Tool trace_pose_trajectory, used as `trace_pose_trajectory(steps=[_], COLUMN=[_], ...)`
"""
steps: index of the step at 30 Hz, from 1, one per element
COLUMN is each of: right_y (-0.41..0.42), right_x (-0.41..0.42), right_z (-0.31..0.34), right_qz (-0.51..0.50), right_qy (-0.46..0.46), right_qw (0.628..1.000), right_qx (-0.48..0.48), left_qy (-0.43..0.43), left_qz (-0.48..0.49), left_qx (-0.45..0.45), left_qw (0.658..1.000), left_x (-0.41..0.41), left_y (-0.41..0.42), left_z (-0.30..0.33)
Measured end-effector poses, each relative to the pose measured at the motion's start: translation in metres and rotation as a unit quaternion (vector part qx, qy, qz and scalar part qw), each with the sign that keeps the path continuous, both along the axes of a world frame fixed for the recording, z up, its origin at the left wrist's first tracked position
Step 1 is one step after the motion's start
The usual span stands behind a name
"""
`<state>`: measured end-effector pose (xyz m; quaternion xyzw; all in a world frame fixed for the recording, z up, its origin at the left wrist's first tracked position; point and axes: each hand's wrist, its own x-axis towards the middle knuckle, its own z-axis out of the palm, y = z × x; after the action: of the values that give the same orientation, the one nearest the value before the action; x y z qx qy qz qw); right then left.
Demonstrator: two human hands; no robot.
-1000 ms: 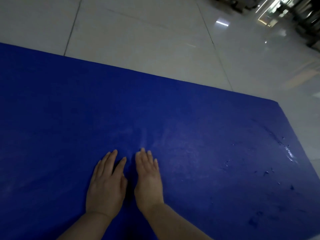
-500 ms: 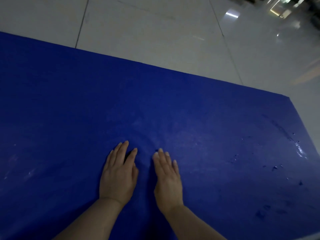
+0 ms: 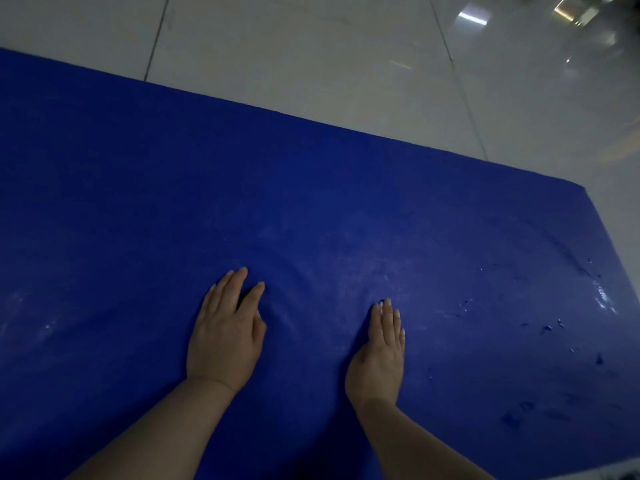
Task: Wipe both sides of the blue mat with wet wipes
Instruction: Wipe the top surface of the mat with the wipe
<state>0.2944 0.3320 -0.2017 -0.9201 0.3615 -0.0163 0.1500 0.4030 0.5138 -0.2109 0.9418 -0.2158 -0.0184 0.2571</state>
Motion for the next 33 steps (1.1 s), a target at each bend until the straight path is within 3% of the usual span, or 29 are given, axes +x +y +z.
trace_pose_trajectory(steps=[4,8,12,17,26,33], right_y=[0.002,0.001,-0.001,-0.007,-0.04,-0.049], right_x=[0.001,0.002,0.004,0.006,0.013,0.024], right_z=[0.002,0.009,0.013,0.018,0.048,0.066], right_qz=[0.003,0.014,0.021,0.032,0.146,0.166], right_qy=[0.003,0.016,0.052,0.094,0.213,0.304], right_qw=[1.0,1.0,0.998,0.994,0.955,0.923], right_qx=[0.006,0.011,0.022,0.046,0.147,0.166], left_qy=[0.005,0.088,0.186,0.281,0.37,0.293], left_qz=[-0.012,0.003,0.004,-0.062,-0.078,-0.082], left_qx=[0.028,0.1,0.19,0.25,0.331,0.279], left_qw=[1.0,0.991,0.964,0.925,0.865,0.911], left_x=[-0.004,-0.032,-0.072,-0.055,-0.042,-0.038], left_y=[0.005,0.005,0.007,0.013,-0.01,-0.002], left_z=[0.001,0.032,0.054,0.068,0.118,0.158])
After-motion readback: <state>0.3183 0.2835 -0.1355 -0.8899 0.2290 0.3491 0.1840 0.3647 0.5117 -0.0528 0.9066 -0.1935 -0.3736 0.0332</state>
